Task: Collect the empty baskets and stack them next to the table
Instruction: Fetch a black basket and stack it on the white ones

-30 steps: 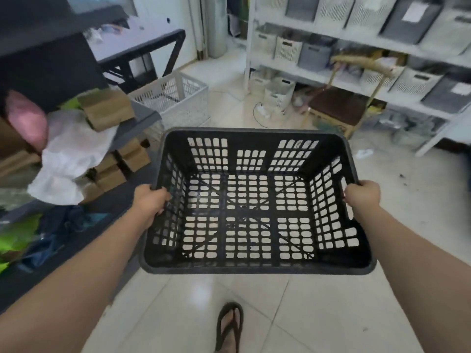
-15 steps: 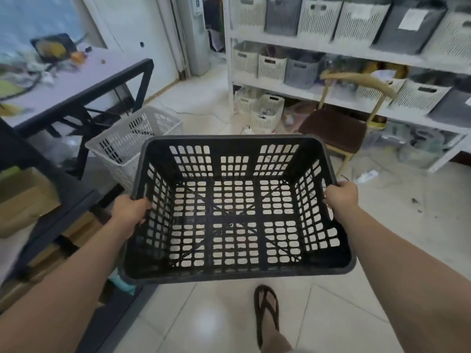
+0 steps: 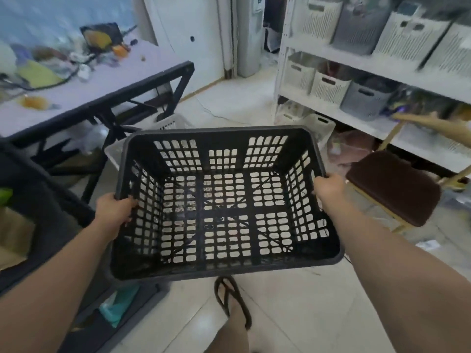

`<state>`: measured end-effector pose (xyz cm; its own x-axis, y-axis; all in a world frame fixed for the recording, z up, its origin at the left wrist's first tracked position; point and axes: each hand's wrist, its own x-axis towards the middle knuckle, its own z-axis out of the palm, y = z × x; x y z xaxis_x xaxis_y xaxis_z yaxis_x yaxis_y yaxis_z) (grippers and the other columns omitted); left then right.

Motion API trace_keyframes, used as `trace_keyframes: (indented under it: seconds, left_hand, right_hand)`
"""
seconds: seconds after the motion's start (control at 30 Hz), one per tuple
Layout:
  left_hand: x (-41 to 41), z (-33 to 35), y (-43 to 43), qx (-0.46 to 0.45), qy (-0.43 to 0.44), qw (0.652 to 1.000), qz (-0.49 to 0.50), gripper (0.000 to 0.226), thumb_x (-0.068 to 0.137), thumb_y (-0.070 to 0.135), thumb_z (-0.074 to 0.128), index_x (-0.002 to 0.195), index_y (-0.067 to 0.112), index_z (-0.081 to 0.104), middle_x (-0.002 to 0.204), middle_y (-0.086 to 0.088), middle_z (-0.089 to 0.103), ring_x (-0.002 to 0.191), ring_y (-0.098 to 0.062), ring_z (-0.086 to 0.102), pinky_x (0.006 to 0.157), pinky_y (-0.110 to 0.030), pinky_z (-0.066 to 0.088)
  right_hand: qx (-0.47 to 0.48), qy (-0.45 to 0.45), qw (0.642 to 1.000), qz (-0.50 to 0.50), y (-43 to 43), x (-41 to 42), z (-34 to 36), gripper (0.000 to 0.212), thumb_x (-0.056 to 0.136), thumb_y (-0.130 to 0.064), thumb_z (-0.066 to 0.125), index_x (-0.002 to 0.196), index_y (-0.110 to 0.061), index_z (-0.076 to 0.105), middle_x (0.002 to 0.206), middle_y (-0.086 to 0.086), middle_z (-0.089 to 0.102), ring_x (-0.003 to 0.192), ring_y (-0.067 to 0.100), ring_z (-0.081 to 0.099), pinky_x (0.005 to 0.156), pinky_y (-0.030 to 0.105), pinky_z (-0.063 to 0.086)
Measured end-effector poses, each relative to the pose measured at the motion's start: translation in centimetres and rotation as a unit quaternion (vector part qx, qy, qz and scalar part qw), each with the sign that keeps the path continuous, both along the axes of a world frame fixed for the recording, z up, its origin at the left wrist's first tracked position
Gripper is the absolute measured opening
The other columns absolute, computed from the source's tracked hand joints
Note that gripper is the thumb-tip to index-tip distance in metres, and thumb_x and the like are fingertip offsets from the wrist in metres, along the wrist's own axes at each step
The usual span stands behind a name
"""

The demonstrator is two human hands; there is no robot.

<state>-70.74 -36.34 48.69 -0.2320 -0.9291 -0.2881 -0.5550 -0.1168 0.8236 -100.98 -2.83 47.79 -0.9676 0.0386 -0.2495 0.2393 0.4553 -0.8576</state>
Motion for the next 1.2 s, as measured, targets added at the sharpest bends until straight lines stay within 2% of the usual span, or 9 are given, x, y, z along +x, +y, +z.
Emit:
trace_keyframes:
  seconds: [0.13, 0.27, 0.4, 0.5, 0.63, 0.77, 0.9, 1.07, 1.2]
  left_hand:
    - [-3.5, -0.5, -5.3, -0.002, 0.010, 0.999, 0.034, 0.041, 0.087, 0.017, 0.063, 0.118, -0.007, 0.055, 0.099, -0.031, 0.064, 0.055, -0.024, 0.051, 0.051, -0.032, 0.044]
    - [-6.4, 0.1, -10.8, -0.007, 0.010, 0.996, 0.089, 0.041, 0.087, 0.015, 0.062, 0.121, -0.007, 0.054, 0.115, -0.035, 0.059, 0.078, -0.042, 0.062, 0.049, -0.030, 0.041]
    - [-8.4, 1.1, -16.8, -0.004, 0.015, 0.991, 0.133, 0.036, 0.085, 0.015, 0.063, 0.116, -0.003, 0.058, 0.109, -0.031, 0.063, 0.059, -0.023, 0.057, 0.044, -0.030, 0.041]
    - [-9.7, 1.1, -20.7, -0.010, 0.011, 0.984, 0.177, 0.033, 0.084, 0.014, 0.064, 0.113, -0.001, 0.061, 0.102, -0.025, 0.066, 0.057, -0.020, 0.056, 0.043, -0.028, 0.041]
    - [-12.2, 0.7, -25.5, -0.006, -0.001, 0.973, 0.229, 0.033, 0.082, 0.014, 0.065, 0.109, -0.004, 0.062, 0.069, -0.010, 0.057, 0.052, -0.021, 0.052, 0.042, -0.028, 0.041]
    - [-13.9, 0.2, -28.7, 0.000, -0.010, 0.957, 0.290, 0.028, 0.083, 0.012, 0.063, 0.106, -0.003, 0.062, 0.066, -0.009, 0.055, 0.053, -0.024, 0.053, 0.042, -0.029, 0.043]
    - [-15.9, -0.9, -32.4, 0.000, -0.008, 0.943, 0.334, 0.015, 0.084, 0.009, 0.061, 0.097, 0.002, 0.061, 0.065, -0.007, 0.054, 0.054, -0.020, 0.051, 0.036, -0.025, 0.043]
    - [-17.1, -3.2, -37.4, 0.044, 0.005, 0.932, 0.360, 0.010, 0.089, 0.009, 0.054, 0.098, 0.006, 0.057, 0.066, -0.007, 0.053, 0.055, -0.017, 0.049, 0.045, -0.026, 0.046]
    - [-17.2, -6.0, -43.0, 0.083, 0.001, 0.925, 0.370, 0.009, 0.089, 0.010, 0.054, 0.097, 0.007, 0.058, 0.067, -0.007, 0.057, 0.054, -0.016, 0.052, 0.048, -0.026, 0.046]
  right_hand:
    - [-0.007, 0.004, 0.999, 0.049, -8.8, -6.4, 0.0, 0.012, 0.070, -0.009, 0.048, 0.067, -0.016, 0.057, 0.068, 0.003, 0.060, 0.078, 0.033, 0.066, 0.077, 0.047, 0.057]
    - [-0.001, 0.014, 0.995, 0.099, -17.9, -12.1, 0.9, 0.015, 0.071, -0.008, 0.047, 0.066, -0.016, 0.059, 0.066, 0.002, 0.062, 0.070, 0.030, 0.066, 0.072, 0.040, 0.057]
    - [-0.001, 0.025, 0.989, 0.142, -27.1, -16.9, 2.3, 0.016, 0.068, -0.008, 0.046, 0.060, -0.020, 0.053, 0.064, 0.003, 0.062, 0.064, 0.028, 0.066, 0.063, 0.035, 0.055]
    - [-0.003, 0.023, 0.982, 0.185, -33.6, -20.1, 2.3, 0.018, 0.068, -0.006, 0.046, 0.060, -0.018, 0.056, 0.061, 0.004, 0.063, 0.058, 0.026, 0.065, 0.055, 0.029, 0.051]
    - [-0.011, -0.007, 0.971, 0.238, -42.6, -24.5, 1.5, 0.019, 0.074, 0.001, 0.047, 0.067, -0.012, 0.059, 0.063, 0.007, 0.062, 0.053, 0.023, 0.062, 0.042, 0.023, 0.047]
    - [-0.029, -0.046, 0.956, 0.288, -50.6, -27.8, 1.3, 0.019, 0.079, 0.007, 0.047, 0.080, -0.006, 0.061, 0.066, 0.006, 0.059, 0.055, 0.020, 0.062, 0.032, 0.015, 0.043]
    - [-0.029, -0.073, 0.942, 0.327, -58.4, -30.5, 1.6, 0.022, 0.080, 0.009, 0.045, 0.074, -0.006, 0.059, 0.068, 0.009, 0.059, 0.052, 0.018, 0.059, 0.033, 0.014, 0.040]
    - [0.001, -0.098, 0.926, 0.364, -65.1, -32.4, 0.0, 0.029, 0.081, 0.010, 0.050, 0.106, -0.001, 0.060, 0.095, 0.017, 0.064, 0.066, 0.023, 0.065, 0.051, 0.024, 0.049]
    - [0.026, -0.118, 0.924, 0.363, -69.2, -33.1, -2.5, 0.031, 0.085, 0.009, 0.049, 0.113, 0.004, 0.058, 0.102, 0.019, 0.063, 0.074, 0.024, 0.067, 0.063, 0.029, 0.054]
